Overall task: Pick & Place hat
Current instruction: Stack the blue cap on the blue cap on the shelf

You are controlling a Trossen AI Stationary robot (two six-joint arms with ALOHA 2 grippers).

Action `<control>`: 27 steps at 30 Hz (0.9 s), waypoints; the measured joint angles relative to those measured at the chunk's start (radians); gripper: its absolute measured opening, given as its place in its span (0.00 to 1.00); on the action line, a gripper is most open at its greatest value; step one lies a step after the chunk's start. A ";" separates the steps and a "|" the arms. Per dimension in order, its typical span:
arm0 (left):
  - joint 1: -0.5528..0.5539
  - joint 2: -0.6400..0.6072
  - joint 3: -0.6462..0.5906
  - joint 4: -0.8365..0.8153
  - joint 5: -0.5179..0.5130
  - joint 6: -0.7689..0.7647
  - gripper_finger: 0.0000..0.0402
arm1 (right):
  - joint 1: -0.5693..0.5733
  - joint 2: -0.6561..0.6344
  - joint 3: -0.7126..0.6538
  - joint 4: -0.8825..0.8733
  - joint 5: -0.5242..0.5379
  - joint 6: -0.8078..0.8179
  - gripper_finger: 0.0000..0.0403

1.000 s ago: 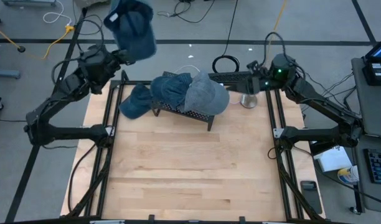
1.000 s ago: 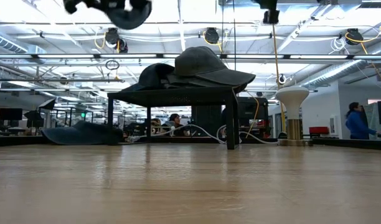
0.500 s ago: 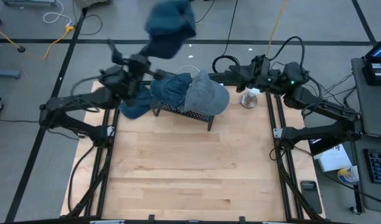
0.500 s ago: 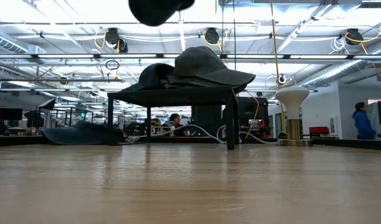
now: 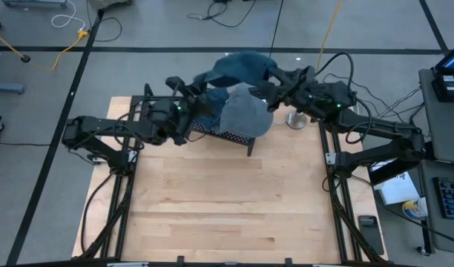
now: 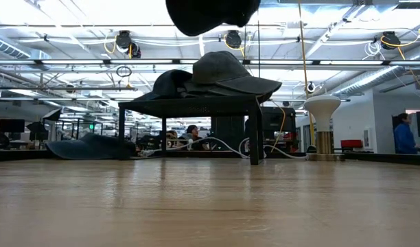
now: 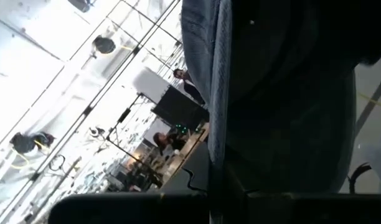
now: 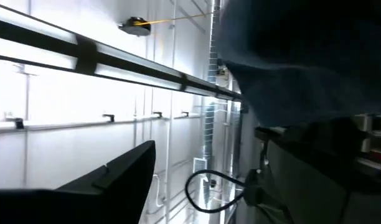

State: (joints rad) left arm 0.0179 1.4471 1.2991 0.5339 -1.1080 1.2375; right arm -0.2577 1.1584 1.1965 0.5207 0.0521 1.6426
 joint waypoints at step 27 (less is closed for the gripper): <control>-0.170 0.000 0.000 0.041 0.246 0.430 0.02 | -0.009 -0.047 0.000 -0.332 0.076 0.174 0.67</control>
State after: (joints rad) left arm -0.1518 1.4471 1.2991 0.5747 -0.8621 1.6676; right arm -0.2665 1.1114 1.1965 0.1887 0.1281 1.8171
